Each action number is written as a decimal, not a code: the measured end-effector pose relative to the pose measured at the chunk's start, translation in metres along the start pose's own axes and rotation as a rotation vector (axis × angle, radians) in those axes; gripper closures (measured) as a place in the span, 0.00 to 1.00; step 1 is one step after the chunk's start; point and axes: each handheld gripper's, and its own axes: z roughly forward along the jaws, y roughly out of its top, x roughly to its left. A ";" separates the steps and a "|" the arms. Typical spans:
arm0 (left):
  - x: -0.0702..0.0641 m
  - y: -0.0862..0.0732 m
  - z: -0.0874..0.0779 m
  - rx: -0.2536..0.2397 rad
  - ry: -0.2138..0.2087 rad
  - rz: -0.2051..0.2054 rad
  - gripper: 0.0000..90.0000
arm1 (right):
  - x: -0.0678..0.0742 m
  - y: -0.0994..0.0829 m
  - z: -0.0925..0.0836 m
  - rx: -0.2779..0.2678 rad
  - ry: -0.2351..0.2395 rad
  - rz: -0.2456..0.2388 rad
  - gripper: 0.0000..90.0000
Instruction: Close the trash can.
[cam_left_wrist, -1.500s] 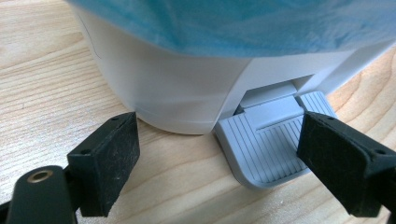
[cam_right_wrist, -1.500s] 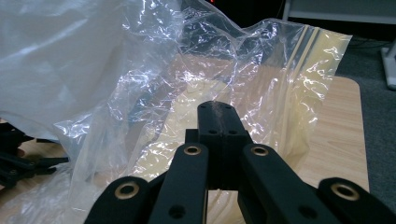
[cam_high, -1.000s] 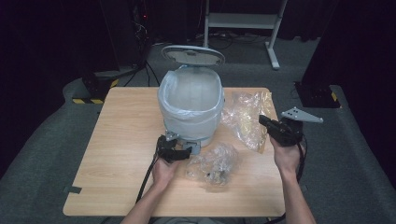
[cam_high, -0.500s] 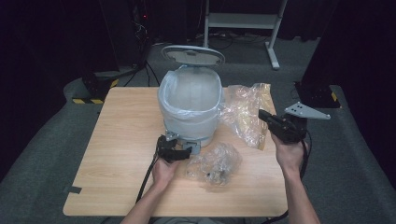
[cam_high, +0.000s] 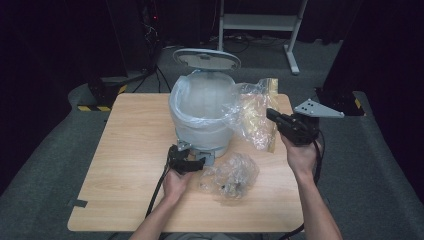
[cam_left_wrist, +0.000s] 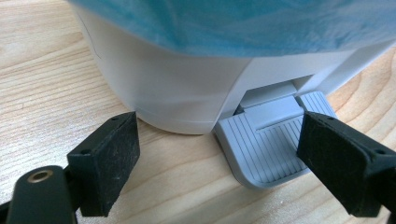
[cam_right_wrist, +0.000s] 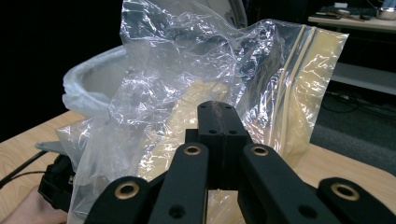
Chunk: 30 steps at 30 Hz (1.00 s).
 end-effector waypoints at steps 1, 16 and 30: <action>0.000 0.000 0.000 0.000 0.000 -0.001 0.15 | 0.001 0.002 0.002 -0.002 0.004 0.000 1.00; 0.000 0.000 0.000 -0.001 -0.001 -0.001 0.15 | 0.016 0.023 0.033 -0.014 0.048 -0.035 1.00; 0.000 0.000 0.000 -0.001 0.000 -0.001 0.15 | 0.028 0.038 0.062 -0.008 0.065 -0.061 1.00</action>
